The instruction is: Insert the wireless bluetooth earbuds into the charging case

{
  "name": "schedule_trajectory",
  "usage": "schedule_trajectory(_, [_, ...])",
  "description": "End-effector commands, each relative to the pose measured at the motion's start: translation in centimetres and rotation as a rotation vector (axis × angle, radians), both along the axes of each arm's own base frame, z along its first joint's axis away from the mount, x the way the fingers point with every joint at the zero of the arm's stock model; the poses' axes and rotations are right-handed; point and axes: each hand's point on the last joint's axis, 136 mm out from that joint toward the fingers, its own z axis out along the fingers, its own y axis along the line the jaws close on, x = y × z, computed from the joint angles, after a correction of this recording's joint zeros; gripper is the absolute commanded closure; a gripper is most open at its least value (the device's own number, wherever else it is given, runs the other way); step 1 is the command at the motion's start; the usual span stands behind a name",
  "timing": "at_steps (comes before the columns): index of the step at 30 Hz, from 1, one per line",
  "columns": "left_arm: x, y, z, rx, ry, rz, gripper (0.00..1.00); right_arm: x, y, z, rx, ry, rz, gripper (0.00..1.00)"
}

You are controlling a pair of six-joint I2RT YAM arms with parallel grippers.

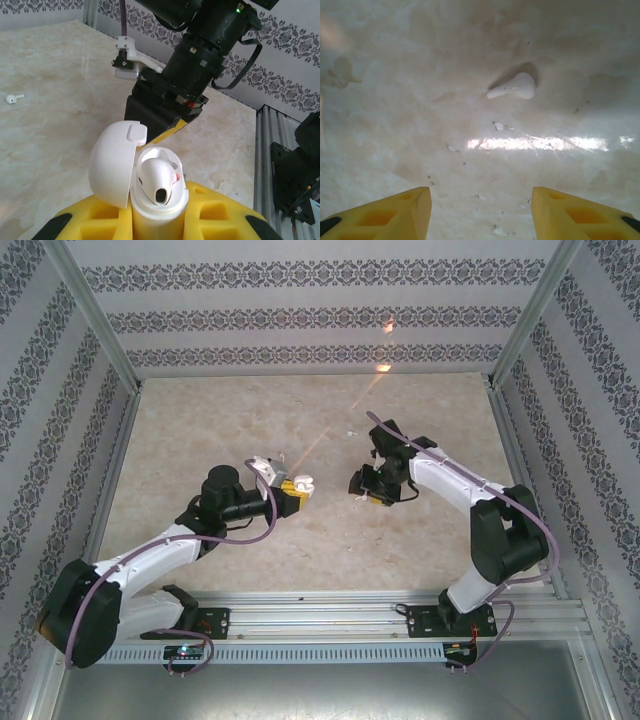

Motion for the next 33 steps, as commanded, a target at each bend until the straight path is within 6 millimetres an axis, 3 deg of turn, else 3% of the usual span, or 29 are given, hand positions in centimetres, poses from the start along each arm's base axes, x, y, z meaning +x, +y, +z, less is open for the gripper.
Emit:
schedule_trajectory(1, [0.1, -0.6, 2.6, -0.049, -0.076, -0.012, 1.00, 1.0, 0.9, -1.6, 0.033, -0.008, -0.052, 0.45])
schedule_trajectory(9, [-0.4, -0.1, 1.8, -0.029, -0.057, 0.002, 1.00, 2.3, 0.2, -3.0, -0.037, -0.024, -0.053, 0.54])
schedule_trajectory(20, [-0.1, -0.4, 1.5, -0.034, -0.042, -0.004, 1.00, 2.7, -0.3, -4.3, -0.075, -0.010, -0.051, 0.52])
schedule_trajectory(33, [-0.4, -0.2, 1.0, -0.025, -0.031, 0.004, 1.00, 4.9, -0.1, -3.7, -0.115, -0.041, 0.021, 0.55])
